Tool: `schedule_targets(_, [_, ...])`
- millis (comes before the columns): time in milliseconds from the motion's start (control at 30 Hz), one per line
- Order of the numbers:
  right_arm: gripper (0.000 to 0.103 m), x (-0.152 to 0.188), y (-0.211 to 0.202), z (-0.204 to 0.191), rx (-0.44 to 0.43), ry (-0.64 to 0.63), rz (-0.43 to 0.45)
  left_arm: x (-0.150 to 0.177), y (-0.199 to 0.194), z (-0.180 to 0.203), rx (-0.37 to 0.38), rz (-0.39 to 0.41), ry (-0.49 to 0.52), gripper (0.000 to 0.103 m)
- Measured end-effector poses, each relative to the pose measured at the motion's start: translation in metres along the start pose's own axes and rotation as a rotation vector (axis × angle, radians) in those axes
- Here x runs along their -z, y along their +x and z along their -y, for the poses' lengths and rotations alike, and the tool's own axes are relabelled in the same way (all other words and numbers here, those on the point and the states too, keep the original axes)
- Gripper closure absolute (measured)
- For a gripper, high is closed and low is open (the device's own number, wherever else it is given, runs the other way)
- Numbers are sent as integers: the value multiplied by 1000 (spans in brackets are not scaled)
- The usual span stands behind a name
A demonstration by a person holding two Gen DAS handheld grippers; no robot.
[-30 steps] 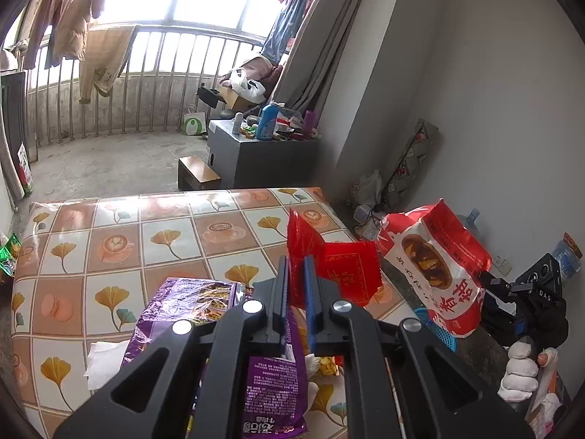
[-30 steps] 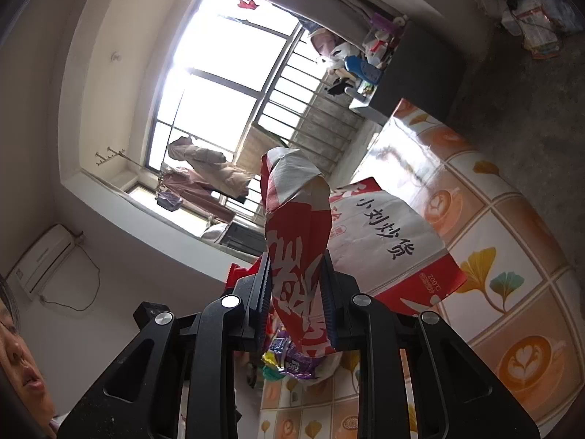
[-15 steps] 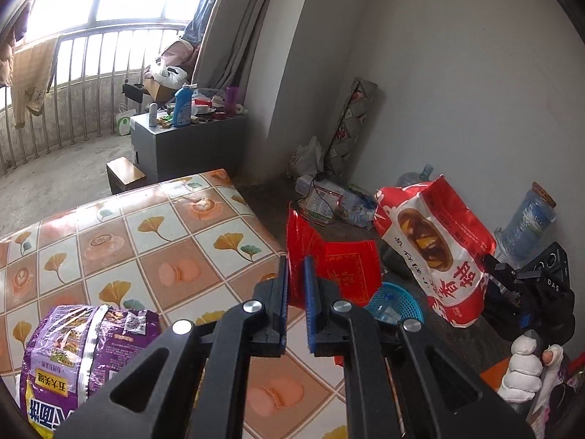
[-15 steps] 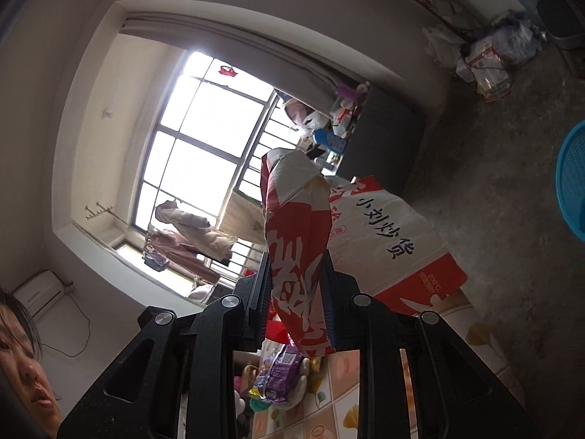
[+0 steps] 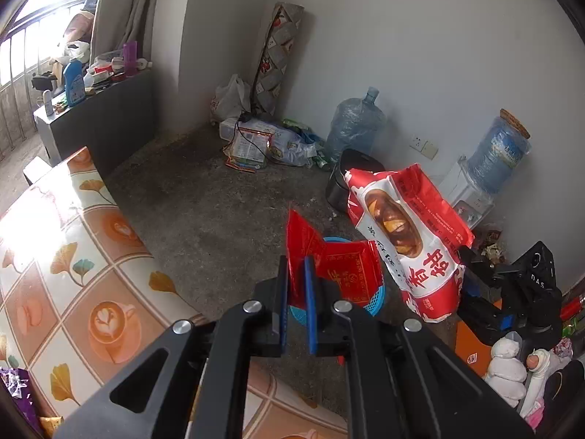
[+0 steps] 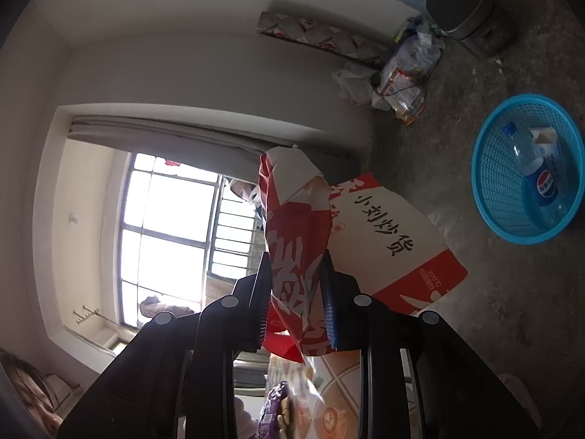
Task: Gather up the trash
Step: 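Carry the red wrapper and red-white bag toward the blue wastebasket, then open both tools over the blue wastebasket to drop wrapper and bag, then lower the right tool into the wastebasket toward the red-white bag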
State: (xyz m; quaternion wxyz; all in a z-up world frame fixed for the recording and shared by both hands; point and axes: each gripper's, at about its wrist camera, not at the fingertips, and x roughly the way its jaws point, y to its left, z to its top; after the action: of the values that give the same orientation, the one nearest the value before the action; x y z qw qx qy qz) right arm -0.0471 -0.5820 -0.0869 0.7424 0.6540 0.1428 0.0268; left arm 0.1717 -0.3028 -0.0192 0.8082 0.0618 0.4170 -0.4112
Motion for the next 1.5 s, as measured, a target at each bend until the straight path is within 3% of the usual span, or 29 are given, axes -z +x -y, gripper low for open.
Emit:
schedule_targets(200, [78,-40,16,70,-39,249,20,-15,81,32,18,-110,49,95])
schedule_targets(267, [73,-55,22,100,-24,328,47,-19,109,41,17,-137,62,95])
schedule_targets(300, [60,-64,26,119,-23,363,54,-20,125,44,21,-156,61,95])
schedule_targets(333, [46,-72,28,142,-3,410,63,-21,142,47,31,-180,56,95])
schedule_targets(433, [45,-82,21,201,221,518,119,-17,190,54,20,-248,37,95])
schedule_targets(500, [45,-78,9,223,271,573,157,-14,210,59,25,-280,19,95])
schedule_targets(733, [45,-73,-22,210,242,523,242,-20,229,77,84,-269,17,94])
schedule_targets(800, [45,-74,-24,195,226,481,255,-24,233,82,117,-274,-7,86])
schedule_targets(833, [45,-75,-23,188,225,456,255,-26,235,85,138,-273,-20,67])
schedule_targets(867, [45,-78,-20,182,229,430,254,-27,236,87,153,-266,-30,46])
schedule_targets(900, [45,-79,-18,176,231,404,249,-29,235,90,156,-255,-36,42])
schedule_targets(1133, [45,-73,-22,150,247,294,238,-34,194,91,173,-186,-21,38])
schedule_targets(1333, [45,-66,-20,128,282,207,219,-42,121,66,159,-74,-12,35])
schedule_targets(1500, [49,-63,3,108,380,76,156,-40,53,37,129,10,-24,32])
